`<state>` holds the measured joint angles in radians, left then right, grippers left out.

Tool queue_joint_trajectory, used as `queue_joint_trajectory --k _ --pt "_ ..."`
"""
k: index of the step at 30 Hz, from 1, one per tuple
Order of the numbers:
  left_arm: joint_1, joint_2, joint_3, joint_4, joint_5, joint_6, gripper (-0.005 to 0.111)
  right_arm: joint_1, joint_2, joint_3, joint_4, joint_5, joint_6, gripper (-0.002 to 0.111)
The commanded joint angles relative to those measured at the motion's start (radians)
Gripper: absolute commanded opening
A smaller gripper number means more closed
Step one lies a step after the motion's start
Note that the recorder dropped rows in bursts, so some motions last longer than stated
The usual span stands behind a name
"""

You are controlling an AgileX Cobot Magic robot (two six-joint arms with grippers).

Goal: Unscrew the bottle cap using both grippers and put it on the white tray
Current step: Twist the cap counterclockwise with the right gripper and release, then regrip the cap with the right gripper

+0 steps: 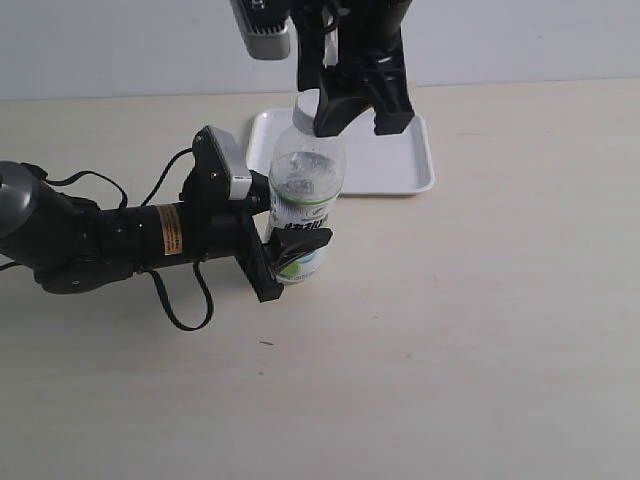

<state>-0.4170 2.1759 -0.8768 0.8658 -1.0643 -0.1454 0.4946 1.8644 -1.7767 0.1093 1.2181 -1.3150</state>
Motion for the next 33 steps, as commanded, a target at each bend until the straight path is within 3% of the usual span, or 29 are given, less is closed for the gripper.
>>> queue_joint_trajectory --k 1,6,8,10,11,13,14,33 --pt "-0.002 -0.005 0.002 0.011 0.022 -0.015 0.000 0.000 -0.002 -0.007 -0.018 0.003 -0.245 0.000" --pt "-0.002 -0.005 0.002 0.011 0.022 -0.018 0.000 0.000 -0.002 -0.007 -0.012 0.003 -0.366 0.000" --pt "-0.002 -0.005 0.002 0.011 0.022 -0.018 0.000 0.000 -0.002 -0.007 -0.004 0.003 -0.357 0.008" --pt "-0.002 -0.005 0.002 0.011 0.022 -0.018 0.000 0.000 -0.002 -0.007 0.007 0.003 -0.355 0.030" --pt "-0.002 -0.005 0.002 0.011 0.022 -0.018 0.000 0.000 -0.002 -0.007 0.023 0.003 -0.337 0.046" --pt "-0.002 -0.005 0.002 0.011 0.022 -0.018 0.000 0.000 -0.002 -0.007 0.029 0.003 -0.259 0.067" --pt "-0.002 -0.005 0.002 0.011 0.022 -0.018 0.000 0.000 -0.002 -0.007 0.031 -0.005 -0.203 0.071" --pt "-0.002 -0.005 0.002 0.011 0.023 -0.018 0.000 0.000 -0.004 -0.007 0.015 -0.052 0.785 0.073"
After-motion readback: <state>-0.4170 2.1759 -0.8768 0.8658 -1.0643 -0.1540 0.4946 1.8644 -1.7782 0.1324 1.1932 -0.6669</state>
